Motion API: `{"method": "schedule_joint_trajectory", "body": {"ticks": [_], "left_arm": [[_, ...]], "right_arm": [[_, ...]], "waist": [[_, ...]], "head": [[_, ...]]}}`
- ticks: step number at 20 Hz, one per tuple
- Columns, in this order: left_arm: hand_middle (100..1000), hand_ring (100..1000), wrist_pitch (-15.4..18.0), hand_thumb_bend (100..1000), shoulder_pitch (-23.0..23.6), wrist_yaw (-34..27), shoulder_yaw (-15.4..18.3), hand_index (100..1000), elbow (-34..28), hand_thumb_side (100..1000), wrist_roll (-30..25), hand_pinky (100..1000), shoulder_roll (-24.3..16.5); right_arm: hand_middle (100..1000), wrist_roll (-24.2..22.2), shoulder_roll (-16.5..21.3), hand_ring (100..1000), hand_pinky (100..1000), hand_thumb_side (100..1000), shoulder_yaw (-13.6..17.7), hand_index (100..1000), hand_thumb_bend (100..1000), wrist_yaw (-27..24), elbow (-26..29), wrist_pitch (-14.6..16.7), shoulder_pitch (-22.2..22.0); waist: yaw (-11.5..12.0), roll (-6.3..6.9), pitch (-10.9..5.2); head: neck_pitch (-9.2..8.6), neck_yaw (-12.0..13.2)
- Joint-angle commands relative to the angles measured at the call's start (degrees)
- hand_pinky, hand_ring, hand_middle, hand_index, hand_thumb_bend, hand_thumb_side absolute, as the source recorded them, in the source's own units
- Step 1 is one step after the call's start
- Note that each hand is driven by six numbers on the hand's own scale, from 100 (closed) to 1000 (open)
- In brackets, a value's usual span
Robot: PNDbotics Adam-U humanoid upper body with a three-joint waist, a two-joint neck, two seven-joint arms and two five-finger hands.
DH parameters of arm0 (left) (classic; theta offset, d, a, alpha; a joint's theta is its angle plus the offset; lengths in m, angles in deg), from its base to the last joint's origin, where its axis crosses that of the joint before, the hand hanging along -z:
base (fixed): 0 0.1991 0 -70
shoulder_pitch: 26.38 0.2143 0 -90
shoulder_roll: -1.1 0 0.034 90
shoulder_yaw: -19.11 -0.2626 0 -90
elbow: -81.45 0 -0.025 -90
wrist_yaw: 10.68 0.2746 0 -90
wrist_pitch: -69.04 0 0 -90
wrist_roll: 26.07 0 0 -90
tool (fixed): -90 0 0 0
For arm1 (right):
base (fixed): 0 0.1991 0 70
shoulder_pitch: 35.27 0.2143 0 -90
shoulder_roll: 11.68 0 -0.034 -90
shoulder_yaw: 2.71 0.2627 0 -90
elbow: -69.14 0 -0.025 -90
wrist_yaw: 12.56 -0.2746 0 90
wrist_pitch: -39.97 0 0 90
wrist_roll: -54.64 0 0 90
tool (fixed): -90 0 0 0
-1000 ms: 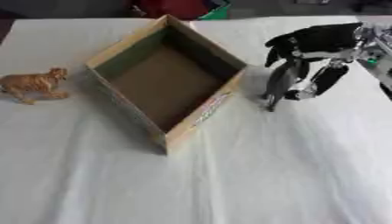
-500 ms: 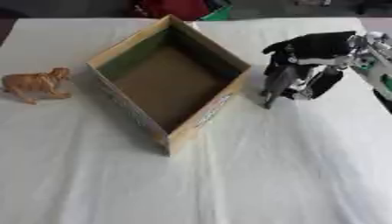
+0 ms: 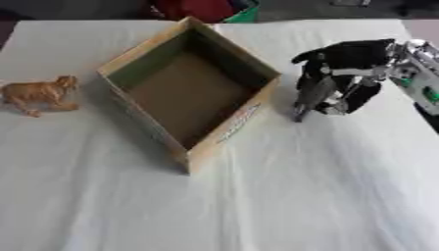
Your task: Pick up objects on the table and place them in the box.
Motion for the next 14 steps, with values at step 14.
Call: {"method": "schedule_joint_trajectory", "body": {"ticks": [14], "left_arm": [[768,705,0.70,100,-0.46,-0.56,0.65,834,-0.96,824,1.20,560,-1.36]], "right_arm": [[100,2.29,2.72,1000,216,100,1.01,100,100,3.66,2.61,8.99,1.50]], "waist": [[-0.25,-0.07,-2.16]], "head": [[-0.29,-0.12]]}}
